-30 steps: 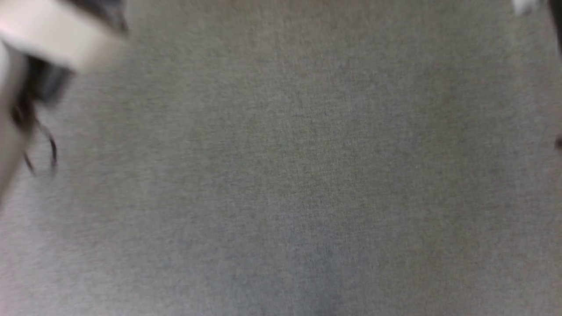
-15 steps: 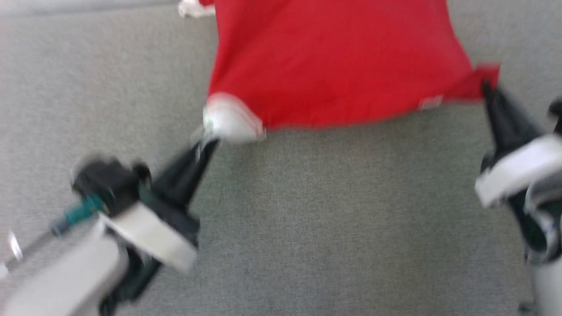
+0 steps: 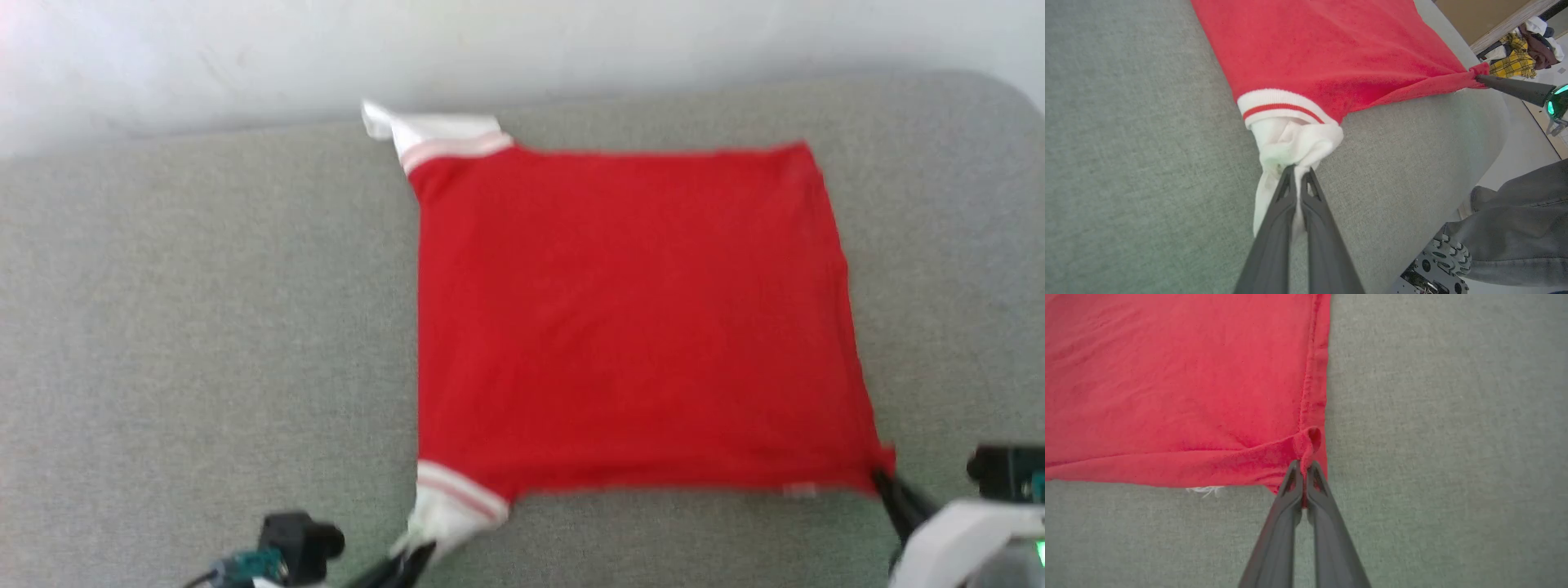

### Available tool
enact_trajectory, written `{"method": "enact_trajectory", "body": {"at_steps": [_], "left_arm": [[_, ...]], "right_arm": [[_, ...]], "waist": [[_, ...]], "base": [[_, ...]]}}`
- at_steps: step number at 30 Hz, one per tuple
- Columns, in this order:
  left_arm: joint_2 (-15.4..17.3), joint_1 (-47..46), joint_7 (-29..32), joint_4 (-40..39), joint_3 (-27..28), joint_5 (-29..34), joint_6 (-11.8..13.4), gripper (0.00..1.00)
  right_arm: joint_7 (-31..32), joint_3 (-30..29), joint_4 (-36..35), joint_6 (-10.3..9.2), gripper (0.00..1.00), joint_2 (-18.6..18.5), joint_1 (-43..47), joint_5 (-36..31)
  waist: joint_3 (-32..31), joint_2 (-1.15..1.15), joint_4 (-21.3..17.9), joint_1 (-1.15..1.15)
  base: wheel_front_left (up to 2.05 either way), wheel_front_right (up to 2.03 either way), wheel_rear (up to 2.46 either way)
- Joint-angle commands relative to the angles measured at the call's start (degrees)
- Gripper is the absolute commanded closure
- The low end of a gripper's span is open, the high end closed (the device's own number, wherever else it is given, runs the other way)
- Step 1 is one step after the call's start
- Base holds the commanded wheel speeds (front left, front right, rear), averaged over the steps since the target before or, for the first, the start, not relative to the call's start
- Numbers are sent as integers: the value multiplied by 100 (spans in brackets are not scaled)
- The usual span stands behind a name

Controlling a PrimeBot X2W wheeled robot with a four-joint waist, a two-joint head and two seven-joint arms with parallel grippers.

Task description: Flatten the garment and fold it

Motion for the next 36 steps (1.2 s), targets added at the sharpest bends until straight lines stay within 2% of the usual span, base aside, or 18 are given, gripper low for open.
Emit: {"method": "enact_trajectory", "body": {"at_steps": [1, 8, 15, 19, 25, 36], "left_arm": [[4, 124, 76, 25, -61, -85, 53, 100], [-5, 581, 499, -41, -313, -549, 152, 100], [-4, 1014, 517, -204, -337, -944, 302, 100], [45, 1069, 236, -303, -225, -851, 370, 100], [190, 642, 22, -377, 12, -488, 330, 100], [501, -757, -52, -405, 543, 338, 68, 100]], "right_arm": [[131, -39, 7, -5, 100, -11, 174, 47], [962, 89, -74, -5, 100, -132, 993, 358], [1240, 78, -263, -5, 100, -152, 1414, 571], [1031, -39, -383, -5, 100, -158, 1430, 539], [594, -117, -540, -5, 100, -268, 1068, 428], [-150, -245, -683, -5, 100, -272, -244, 16]], "waist": [[-292, 0, 3, 1], [-664, 0, 61, 1], [-880, 0, 104, 1], [-929, 0, 129, 1], [-800, 0, 70, 1], [124, 0, -130, 1]], "base": [[0, 0, 0], [0, 0, 0], [0, 0, 0], [0, 0, 0], [0, 0, 0], [0, 0, 0]]}}
